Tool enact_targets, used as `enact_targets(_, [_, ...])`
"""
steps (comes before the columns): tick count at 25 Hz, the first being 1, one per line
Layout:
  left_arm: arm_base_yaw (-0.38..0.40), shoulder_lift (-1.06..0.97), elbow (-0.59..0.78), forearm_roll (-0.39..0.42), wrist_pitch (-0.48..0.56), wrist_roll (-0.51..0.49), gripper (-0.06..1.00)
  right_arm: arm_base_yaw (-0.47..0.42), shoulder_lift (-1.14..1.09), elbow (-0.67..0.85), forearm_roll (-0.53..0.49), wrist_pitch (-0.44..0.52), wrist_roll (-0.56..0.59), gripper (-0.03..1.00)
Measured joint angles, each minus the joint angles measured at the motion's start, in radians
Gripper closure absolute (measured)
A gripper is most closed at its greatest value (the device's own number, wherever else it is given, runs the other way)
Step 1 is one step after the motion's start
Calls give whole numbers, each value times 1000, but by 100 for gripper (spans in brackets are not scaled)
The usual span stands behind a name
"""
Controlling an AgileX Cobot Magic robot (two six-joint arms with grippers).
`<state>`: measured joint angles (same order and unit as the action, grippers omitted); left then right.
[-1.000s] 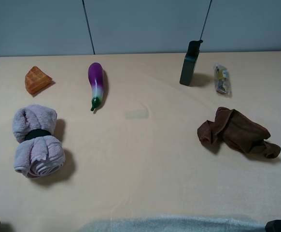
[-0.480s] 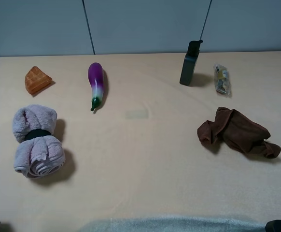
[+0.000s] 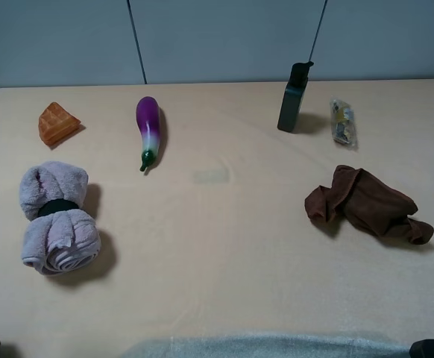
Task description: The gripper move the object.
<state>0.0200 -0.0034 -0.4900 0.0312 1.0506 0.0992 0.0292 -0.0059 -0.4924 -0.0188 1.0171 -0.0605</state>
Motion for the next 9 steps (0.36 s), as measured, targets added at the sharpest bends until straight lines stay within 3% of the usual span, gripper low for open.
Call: enact_targets(9, [0,0,0,0,0,0,-5,0,0,0,0,0,0,28])
